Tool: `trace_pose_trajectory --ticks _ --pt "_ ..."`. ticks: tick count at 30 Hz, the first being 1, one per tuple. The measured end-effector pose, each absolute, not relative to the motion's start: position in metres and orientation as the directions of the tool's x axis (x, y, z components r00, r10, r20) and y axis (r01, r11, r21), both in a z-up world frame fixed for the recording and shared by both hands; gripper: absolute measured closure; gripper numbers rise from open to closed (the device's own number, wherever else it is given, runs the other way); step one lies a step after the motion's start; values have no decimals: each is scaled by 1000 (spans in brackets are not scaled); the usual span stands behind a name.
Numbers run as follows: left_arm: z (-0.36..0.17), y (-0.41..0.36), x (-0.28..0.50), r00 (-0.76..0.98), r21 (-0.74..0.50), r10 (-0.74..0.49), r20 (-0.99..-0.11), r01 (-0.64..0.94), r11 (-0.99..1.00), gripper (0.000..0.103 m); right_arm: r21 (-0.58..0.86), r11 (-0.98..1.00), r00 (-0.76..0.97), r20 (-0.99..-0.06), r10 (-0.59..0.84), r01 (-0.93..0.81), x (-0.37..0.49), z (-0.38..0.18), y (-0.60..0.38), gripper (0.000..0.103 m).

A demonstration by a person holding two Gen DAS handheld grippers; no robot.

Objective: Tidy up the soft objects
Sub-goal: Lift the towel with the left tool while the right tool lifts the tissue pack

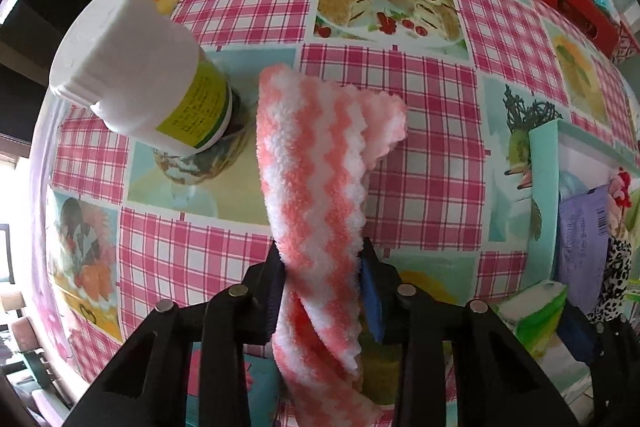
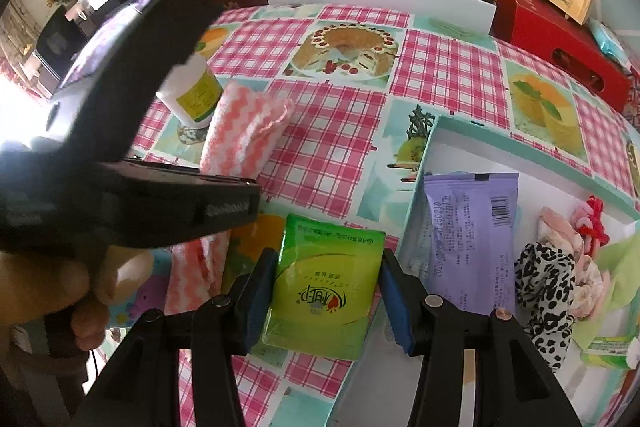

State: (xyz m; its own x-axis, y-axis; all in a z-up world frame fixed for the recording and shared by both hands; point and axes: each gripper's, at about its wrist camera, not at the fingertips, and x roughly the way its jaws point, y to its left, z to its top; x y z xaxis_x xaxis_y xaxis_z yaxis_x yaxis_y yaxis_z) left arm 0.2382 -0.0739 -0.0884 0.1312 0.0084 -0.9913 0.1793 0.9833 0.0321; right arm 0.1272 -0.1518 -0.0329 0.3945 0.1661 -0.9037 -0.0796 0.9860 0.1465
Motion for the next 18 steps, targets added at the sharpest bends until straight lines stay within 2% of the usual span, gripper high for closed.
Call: trace_pose_trajectory --ticks 3,15,18 --pt "-90 -80 236 148 40 14 -989 175 984 80 161 984 394 -902 177 -73 128 -33 -155 50" --pt "-87 -77 205 247 15 -24 -969 155 988 81 169 983 395 -900 184 -73 127 -30 -157 50" --pt "-88 -68 198 258 -35 -69 -964 136 990 86 169 983 390 -902 186 -78 126 -31 -155 50"
